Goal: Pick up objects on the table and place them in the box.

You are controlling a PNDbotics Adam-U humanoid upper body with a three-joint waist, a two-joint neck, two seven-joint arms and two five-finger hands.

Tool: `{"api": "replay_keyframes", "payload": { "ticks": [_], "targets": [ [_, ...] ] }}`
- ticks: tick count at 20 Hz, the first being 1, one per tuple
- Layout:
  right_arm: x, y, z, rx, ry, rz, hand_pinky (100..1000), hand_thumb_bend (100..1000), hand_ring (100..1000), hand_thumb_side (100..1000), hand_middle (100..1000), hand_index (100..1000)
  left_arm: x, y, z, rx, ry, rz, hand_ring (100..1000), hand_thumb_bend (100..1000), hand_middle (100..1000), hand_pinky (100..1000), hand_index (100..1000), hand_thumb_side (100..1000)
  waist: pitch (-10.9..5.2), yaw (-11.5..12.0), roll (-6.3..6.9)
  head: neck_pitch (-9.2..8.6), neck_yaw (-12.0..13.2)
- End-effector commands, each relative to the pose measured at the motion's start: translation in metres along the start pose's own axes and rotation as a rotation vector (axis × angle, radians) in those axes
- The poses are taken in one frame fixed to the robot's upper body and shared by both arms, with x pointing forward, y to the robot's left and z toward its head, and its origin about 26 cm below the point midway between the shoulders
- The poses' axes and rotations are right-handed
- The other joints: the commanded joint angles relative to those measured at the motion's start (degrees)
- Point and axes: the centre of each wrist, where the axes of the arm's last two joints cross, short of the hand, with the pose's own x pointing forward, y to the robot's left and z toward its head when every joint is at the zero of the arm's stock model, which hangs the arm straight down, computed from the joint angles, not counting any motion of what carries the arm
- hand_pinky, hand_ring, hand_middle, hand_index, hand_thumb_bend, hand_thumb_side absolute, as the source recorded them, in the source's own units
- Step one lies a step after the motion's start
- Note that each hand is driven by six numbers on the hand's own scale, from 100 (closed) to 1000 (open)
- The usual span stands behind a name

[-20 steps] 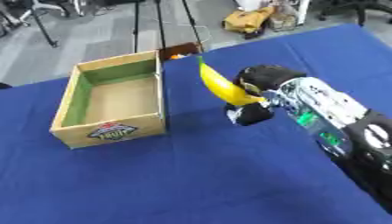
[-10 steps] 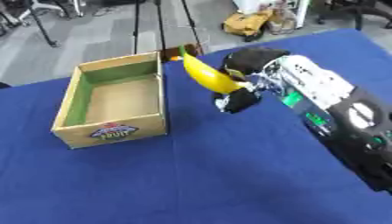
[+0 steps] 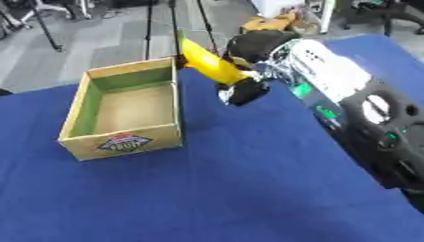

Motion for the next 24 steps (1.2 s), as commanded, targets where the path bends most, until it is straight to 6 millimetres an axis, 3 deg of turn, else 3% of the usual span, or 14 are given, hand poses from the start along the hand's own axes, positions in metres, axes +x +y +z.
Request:
{"api": "replay_keyframes", "payload": {
  "ticks": [1, 10, 24],
  "targets": [
    [-0.001, -0.017, 0.0, -0.039, 0.013, 0.038, 631, 100, 789, 746, 782, 735, 0.005, 0.002, -0.01, -0.019, -0.041, 0.001, 745, 148, 834, 362, 879, 978, -1.29, 0.2, -0.52, 0.01, 0.0],
    [0.008, -0.038, -0.01, -0.063, -0.009, 0.072, 634, 100, 787, 753, 794, 737, 0.005, 0.002, -0.012, -0.024, -0.044, 0.003, 746, 151, 834, 364, 878, 978, -1.6, 0.7, -1.16, -0.01, -0.1],
    [0.036, -0.068, -0.043, -0.072, -0.052, 0.075, 640, 100, 790, 758, 798, 739, 0.006, -0.001, -0.014, -0.038, -0.049, 0.018, 746, 152, 834, 365, 878, 978, -1.72, 2.4, -1.84, -0.39, -1.0]
  ]
}}
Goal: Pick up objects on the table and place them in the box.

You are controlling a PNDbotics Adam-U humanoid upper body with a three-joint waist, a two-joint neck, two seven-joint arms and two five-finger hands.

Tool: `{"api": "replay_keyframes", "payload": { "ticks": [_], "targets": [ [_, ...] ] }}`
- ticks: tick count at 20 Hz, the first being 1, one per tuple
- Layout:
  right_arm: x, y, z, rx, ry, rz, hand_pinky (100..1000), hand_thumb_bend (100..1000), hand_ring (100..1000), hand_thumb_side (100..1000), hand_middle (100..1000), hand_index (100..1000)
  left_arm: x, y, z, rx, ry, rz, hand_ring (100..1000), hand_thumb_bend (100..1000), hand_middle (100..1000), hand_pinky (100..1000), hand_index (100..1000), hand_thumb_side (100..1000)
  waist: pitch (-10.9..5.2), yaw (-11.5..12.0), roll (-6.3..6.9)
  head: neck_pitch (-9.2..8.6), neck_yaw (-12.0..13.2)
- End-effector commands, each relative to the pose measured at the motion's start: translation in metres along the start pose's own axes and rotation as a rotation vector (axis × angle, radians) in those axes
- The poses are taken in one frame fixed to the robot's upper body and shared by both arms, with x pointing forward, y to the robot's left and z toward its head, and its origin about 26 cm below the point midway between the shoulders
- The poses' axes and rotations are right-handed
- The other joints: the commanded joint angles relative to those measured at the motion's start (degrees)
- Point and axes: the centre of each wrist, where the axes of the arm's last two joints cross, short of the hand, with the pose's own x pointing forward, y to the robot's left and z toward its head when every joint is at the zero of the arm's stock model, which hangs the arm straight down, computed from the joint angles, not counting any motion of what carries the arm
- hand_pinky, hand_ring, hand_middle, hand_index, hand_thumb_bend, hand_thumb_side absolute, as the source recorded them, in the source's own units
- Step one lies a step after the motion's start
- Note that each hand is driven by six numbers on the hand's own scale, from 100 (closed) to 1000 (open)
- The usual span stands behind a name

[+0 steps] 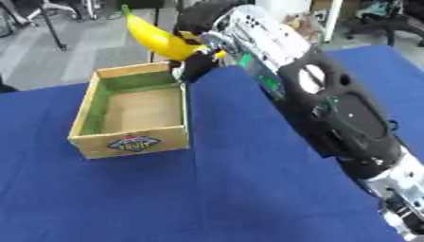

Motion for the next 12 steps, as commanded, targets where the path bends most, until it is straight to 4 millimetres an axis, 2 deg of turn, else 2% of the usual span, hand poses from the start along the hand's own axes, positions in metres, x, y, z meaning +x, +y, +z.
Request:
{"api": "replay_keyframes", "payload": {
  "ticks": [1, 12],
  "targets": [
    [0.003, -0.015, -0.005, -0.028, 0.007, 0.012, 640, 100, 790, 758, 798, 739, 0.005, 0.0, -0.01, -0.018, -0.042, 0.011, 746, 152, 834, 365, 878, 978, -1.04, 0.4, -0.13, -0.42, -0.4],
    [0.031, -0.018, -0.045, -0.016, 0.006, -0.015, 645, 100, 799, 748, 785, 736, 0.006, -0.003, -0.01, -0.024, -0.04, 0.03, 744, 150, 834, 364, 878, 979, -0.53, 1.6, -0.03, -0.83, -1.5]
  ]
}}
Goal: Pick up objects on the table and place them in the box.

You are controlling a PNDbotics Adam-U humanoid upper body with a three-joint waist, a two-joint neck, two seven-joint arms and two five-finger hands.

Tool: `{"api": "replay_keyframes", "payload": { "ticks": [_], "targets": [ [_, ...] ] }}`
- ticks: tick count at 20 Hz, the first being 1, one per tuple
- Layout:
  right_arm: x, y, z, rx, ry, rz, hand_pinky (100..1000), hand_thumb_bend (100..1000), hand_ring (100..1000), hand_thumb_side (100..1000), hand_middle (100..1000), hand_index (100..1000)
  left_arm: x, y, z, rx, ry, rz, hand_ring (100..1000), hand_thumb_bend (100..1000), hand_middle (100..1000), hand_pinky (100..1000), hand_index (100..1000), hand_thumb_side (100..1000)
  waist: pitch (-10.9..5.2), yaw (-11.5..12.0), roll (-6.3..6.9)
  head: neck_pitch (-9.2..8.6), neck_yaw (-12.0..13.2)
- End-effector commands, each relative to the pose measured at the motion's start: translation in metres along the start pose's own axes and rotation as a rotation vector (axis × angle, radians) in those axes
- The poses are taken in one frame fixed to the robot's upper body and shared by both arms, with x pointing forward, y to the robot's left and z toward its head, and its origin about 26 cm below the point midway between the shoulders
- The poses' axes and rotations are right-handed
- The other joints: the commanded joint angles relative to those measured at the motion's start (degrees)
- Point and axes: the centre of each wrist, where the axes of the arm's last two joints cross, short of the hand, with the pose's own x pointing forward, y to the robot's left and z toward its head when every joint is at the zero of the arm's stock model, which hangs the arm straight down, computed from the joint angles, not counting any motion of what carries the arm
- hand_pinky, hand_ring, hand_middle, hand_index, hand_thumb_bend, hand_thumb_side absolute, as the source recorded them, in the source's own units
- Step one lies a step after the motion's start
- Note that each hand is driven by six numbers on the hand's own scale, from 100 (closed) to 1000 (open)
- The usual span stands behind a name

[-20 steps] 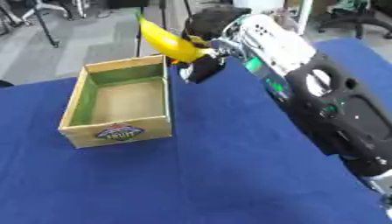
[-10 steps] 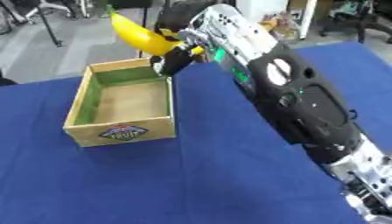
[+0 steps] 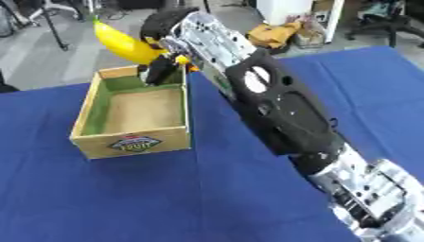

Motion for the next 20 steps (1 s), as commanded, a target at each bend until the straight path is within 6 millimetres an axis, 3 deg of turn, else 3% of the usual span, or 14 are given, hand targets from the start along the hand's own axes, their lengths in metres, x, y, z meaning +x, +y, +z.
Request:
{"api": "replay_keyframes", "payload": {
  "ticks": [1, 11, 20],
  "targets": [
    [0.002, -0.011, -0.006, -0.029, 0.018, -0.002, 645, 100, 800, 745, 786, 736, 0.005, -0.001, -0.01, -0.016, -0.039, 0.014, 744, 150, 834, 363, 878, 978, -0.75, 0.3, 0.0, -0.76, -0.4],
    [0.015, 0.013, -0.039, 0.037, 0.066, -0.044, 647, 100, 807, 725, 767, 732, 0.006, -0.003, -0.009, -0.017, -0.034, 0.028, 745, 146, 835, 360, 878, 981, -0.13, 1.2, 0.07, -1.43, -1.0],
    [0.02, 0.037, -0.056, 0.075, 0.089, -0.08, 648, 100, 815, 718, 756, 736, 0.006, -0.004, -0.008, -0.018, -0.03, 0.033, 745, 144, 835, 358, 877, 981, 0.13, 1.5, 0.31, -1.7, -1.3]
  ]
}}
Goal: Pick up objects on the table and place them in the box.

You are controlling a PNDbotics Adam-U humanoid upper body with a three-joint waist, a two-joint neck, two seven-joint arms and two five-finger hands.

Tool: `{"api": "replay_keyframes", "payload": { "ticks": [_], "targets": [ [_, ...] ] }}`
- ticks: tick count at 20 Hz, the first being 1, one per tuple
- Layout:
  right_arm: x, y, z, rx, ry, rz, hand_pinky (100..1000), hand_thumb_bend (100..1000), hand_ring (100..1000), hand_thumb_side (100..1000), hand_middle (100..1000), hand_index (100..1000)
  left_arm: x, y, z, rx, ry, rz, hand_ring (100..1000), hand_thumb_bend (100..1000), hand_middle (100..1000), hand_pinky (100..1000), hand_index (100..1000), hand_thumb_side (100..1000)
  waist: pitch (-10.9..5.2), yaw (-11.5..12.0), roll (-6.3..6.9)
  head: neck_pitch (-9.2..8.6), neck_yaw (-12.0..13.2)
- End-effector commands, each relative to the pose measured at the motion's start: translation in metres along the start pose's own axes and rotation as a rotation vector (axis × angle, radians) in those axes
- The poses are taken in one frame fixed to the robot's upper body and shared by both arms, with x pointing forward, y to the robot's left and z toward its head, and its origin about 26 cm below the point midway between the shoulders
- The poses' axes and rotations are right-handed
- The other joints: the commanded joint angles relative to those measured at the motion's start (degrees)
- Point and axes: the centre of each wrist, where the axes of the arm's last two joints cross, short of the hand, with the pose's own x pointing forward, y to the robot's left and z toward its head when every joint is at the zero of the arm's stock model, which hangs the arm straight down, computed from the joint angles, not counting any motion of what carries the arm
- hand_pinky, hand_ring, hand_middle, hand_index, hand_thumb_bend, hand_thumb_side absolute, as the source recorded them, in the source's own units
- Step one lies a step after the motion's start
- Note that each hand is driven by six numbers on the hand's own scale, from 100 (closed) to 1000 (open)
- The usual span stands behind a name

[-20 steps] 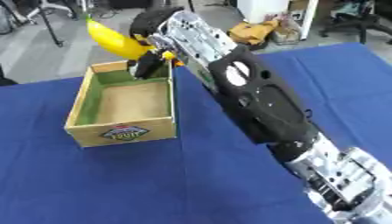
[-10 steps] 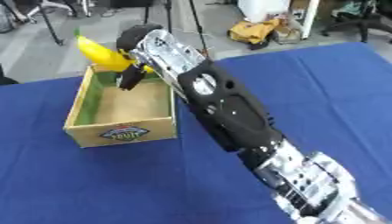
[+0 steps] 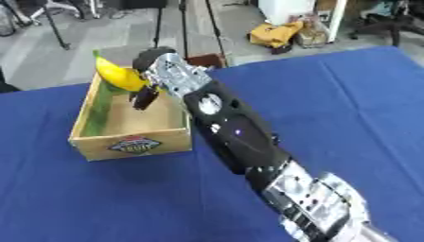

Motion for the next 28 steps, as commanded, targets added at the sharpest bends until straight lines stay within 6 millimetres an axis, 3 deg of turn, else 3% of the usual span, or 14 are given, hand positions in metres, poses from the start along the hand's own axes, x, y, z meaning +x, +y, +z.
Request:
{"api": "replay_keyframes", "payload": {
  "ticks": [1, 11, 12, 19, 28],
  "targets": [
    [-0.002, -0.008, 0.0, -0.034, 0.015, -0.008, 648, 100, 815, 718, 756, 736, 0.005, -0.001, -0.007, -0.009, -0.033, 0.011, 745, 144, 835, 358, 877, 981, -0.95, 0.2, 0.06, -0.71, -0.2],
    [0.002, -0.005, -0.004, -0.047, 0.005, -0.026, 655, 100, 824, 727, 752, 743, 0.005, -0.001, -0.007, -0.012, -0.031, 0.013, 745, 143, 835, 358, 877, 980, -0.98, 0.2, 0.13, -0.9, -0.2],
    [0.003, -0.005, -0.004, -0.045, 0.003, -0.027, 686, 100, 845, 769, 797, 828, 0.005, -0.001, -0.007, -0.012, -0.031, 0.013, 745, 141, 835, 357, 877, 979, -0.97, 0.2, 0.14, -0.94, -0.2],
    [0.005, -0.004, -0.006, -0.015, -0.01, -0.026, 724, 100, 881, 738, 864, 920, 0.005, -0.001, -0.007, -0.014, -0.032, 0.013, 745, 143, 835, 358, 877, 979, -0.98, 0.3, 0.08, -1.07, -0.2],
    [0.008, 0.003, -0.012, 0.057, 0.001, -0.041, 749, 100, 900, 709, 897, 929, 0.005, -0.001, -0.007, -0.014, -0.033, 0.014, 745, 142, 835, 358, 877, 980, -0.94, 0.4, -0.03, -1.21, -0.4]
  ]
}}
